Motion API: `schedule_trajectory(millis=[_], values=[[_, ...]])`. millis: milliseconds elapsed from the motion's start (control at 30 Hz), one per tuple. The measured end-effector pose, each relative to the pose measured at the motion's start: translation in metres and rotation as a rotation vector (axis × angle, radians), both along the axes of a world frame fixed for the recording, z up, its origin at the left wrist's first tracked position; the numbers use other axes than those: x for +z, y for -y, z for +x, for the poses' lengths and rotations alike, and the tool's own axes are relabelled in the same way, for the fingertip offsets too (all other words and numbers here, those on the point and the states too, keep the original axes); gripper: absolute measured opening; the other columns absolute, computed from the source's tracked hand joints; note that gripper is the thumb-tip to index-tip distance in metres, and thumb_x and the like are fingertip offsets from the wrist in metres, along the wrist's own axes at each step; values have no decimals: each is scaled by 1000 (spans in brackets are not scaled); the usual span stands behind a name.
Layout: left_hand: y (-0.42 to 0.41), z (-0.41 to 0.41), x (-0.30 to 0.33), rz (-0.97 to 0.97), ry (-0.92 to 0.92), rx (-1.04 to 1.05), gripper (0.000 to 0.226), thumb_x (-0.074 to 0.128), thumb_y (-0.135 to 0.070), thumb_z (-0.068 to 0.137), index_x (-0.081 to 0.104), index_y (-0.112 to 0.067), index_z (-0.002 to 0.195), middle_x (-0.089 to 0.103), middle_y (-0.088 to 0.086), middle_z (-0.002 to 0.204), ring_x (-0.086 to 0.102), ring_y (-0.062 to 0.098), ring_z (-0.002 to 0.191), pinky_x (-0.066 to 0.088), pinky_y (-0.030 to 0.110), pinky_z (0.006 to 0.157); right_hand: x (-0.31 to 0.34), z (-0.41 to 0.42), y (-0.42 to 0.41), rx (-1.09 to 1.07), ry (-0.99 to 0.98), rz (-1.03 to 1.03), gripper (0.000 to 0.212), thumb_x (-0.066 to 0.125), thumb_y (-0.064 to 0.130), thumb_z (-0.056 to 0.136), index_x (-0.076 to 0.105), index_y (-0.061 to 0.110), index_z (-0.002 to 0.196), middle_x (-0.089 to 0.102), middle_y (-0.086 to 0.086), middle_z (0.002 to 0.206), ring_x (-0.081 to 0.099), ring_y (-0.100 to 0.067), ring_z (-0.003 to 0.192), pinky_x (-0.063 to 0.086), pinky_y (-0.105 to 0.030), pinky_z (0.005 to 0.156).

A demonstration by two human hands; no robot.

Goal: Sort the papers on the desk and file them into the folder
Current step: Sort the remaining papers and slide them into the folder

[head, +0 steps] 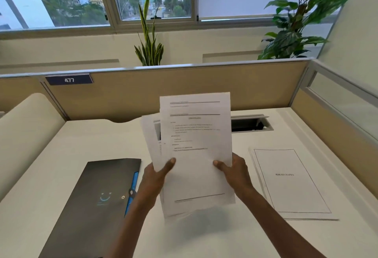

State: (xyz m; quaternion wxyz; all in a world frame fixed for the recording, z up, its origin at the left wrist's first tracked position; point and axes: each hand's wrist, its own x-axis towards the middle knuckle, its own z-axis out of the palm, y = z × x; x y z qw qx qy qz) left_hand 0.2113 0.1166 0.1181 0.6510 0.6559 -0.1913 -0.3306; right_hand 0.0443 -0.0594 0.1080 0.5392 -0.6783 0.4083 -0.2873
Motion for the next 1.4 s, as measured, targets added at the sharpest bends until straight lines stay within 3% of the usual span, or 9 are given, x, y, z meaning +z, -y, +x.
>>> schedule_trajectory(millis=[100, 267, 367, 533, 667, 867, 1100, 1200, 1400], values=[[5, -2, 5, 10, 115, 34, 48, 78, -28, 82, 62, -16, 125, 73, 3, 114, 71, 26, 100, 59, 50, 85, 9, -2, 1, -35, 116, -39, 27, 75, 25, 81, 59, 26, 103, 65, 15, 90, 63, -2, 80, 48, -7, 52], [8, -8, 0, 17, 208, 85, 45, 82, -38, 68, 66, -29, 109, 75, -5, 100, 71, 18, 90, 61, 30, 69, 3, -10, 1, -1, 209, 43, 24, 80, 25, 77, 65, 32, 95, 74, 12, 87, 68, -1, 80, 50, -8, 59], [8, -12, -11, 38, 192, 43, 47, 86, -42, 62, 69, -32, 104, 76, -4, 97, 72, 19, 89, 61, 34, 69, -9, -13, -3, 42, 166, 83, 35, 83, 25, 73, 64, 37, 99, 73, 15, 92, 68, 0, 85, 52, -11, 61], [9, -25, -25, 9, 180, 24, 44, 86, -34, 64, 68, -54, 98, 74, -15, 100, 70, 15, 89, 60, 25, 63, -24, -12, -8, 62, 140, 81, 37, 80, 18, 75, 64, 31, 106, 72, 10, 96, 67, -11, 92, 56, -19, 65], [10, -29, -40, 29, 133, 75, 43, 87, -20, 70, 69, -45, 100, 74, -11, 98, 66, 20, 96, 60, 33, 71, -28, -13, -10, 73, 119, 73, 36, 78, 15, 77, 63, 31, 105, 72, 9, 97, 67, -10, 92, 56, -19, 66], [9, -42, -47, 40, 86, 107, 40, 80, -11, 79, 63, -31, 109, 69, 4, 110, 63, 33, 103, 56, 55, 87, -39, -18, -13, 95, 32, 82, 28, 71, 8, 83, 64, 13, 110, 71, -2, 100, 66, -18, 91, 50, -11, 61], [16, -62, -56, 62, 68, 105, 35, 80, -15, 79, 69, -42, 98, 75, -8, 100, 68, 24, 97, 59, 48, 81, -44, -43, -10, 99, -8, 116, 28, 71, 9, 83, 63, 18, 109, 69, 5, 97, 64, -10, 88, 47, -6, 58], [23, -76, -59, 95, 49, 104, 28, 81, -17, 78, 72, -38, 94, 77, -12, 96, 73, 19, 91, 58, 38, 76, -45, -58, -6, 60, 4, 125, 28, 72, 8, 81, 61, 29, 96, 68, 14, 90, 63, -6, 82, 46, -3, 58], [75, -105, -41, 104, 28, 3, 29, 81, -20, 77, 71, -24, 104, 78, -6, 98, 75, 15, 85, 60, 31, 69, -29, -101, 43, -82, -55, -32, 24, 77, 13, 77, 63, 14, 96, 70, 3, 91, 66, -14, 82, 50, -20, 68]])
